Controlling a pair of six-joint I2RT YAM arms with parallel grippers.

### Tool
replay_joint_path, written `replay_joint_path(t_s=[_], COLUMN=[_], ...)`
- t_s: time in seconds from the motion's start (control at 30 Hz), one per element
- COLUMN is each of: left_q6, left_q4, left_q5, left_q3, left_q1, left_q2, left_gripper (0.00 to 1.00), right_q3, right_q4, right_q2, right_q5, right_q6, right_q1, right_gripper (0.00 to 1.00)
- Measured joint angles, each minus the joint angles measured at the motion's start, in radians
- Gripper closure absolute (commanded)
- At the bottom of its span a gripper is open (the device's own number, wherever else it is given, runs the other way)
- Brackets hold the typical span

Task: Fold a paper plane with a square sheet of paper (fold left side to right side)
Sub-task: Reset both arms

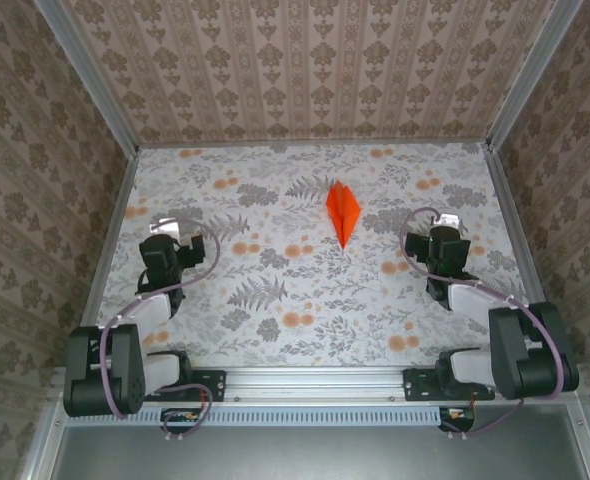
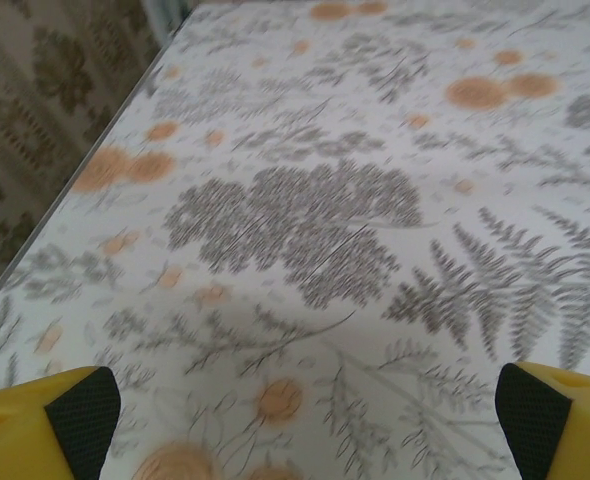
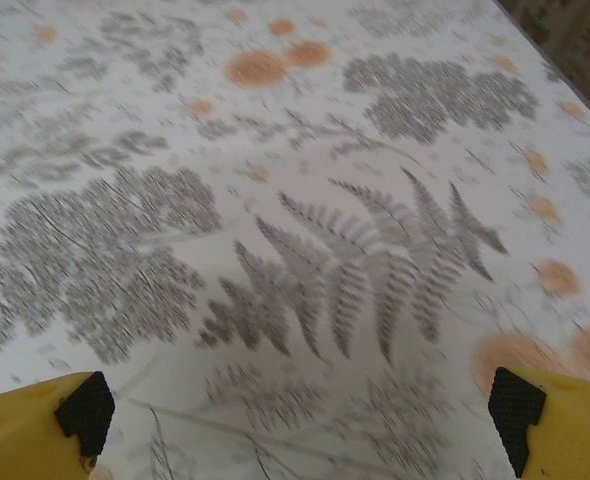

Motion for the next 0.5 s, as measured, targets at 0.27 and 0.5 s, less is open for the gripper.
replay_joint_path(t_s=[0.27, 0.5], left_q6=[0.047, 0.068], left_q4=[0.252, 0.422], left_q5=[0.15, 0.232], left_q3=[-0.026, -0.029], left_q1=[0.024, 0.026], left_q2=[0.135, 0.338], left_gripper=[0.0, 0.0], right_q3=[0.037, 0.025], right_q4=[0.235, 0.338], right_q2=[0.187, 0.211], right_q5=[-0.134, -0.182], right_q6=[-0.062, -0.072], right_q1=[-0.01, -0.027], right_gripper=[0.0, 0.0])
